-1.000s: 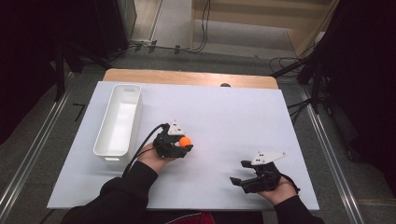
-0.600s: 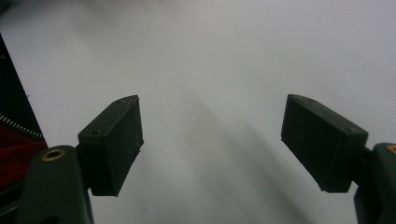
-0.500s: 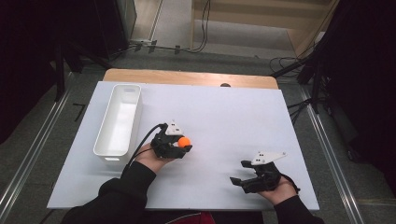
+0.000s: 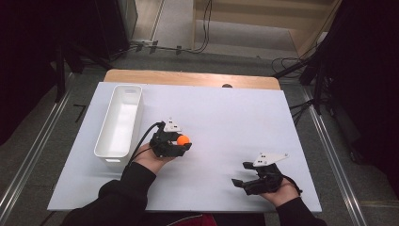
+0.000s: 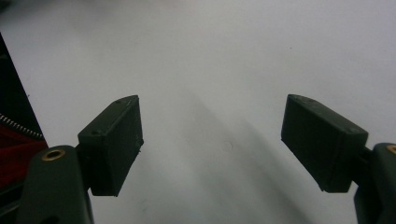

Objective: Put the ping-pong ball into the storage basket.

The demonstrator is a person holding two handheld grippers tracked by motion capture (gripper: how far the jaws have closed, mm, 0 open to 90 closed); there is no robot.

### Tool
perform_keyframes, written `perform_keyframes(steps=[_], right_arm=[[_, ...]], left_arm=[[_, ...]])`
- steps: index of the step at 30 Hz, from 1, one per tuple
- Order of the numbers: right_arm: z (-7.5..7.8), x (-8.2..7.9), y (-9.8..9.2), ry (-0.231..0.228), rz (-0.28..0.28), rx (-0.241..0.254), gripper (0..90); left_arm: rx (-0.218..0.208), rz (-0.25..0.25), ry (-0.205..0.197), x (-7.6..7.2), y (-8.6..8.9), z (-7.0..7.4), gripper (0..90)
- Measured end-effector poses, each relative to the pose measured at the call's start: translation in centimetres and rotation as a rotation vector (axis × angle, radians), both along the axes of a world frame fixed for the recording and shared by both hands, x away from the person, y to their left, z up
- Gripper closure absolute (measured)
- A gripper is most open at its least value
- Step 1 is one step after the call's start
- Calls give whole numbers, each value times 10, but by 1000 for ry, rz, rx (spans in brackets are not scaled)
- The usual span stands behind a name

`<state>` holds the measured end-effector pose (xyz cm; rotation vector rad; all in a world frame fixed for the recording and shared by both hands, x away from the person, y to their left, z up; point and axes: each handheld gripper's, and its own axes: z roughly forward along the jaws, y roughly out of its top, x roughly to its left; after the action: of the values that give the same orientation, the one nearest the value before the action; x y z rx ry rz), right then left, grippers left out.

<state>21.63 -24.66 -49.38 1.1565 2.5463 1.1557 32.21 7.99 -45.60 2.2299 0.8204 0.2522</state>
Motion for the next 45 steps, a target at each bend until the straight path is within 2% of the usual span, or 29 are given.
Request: perform_keyframes(steps=[3,11,17,31,45], right_arm=[[0,0,0,-1,-2,-1,193],[0,0,0,-2,-2,3,193],[0,0,0,-2,-1,3,193],[1,0,-1,-9,-5,3,193],[1,0,-1,-10,-7,0,193]], left_arm=[[-3,3,-19,-1,1,3,500],[5,4,-36,-2,4,10,500],[-7,24,-27,-3,6,15,501],[3,28,-10,-4,9,24,501],[-3,43,-3,0,21,33,501]])
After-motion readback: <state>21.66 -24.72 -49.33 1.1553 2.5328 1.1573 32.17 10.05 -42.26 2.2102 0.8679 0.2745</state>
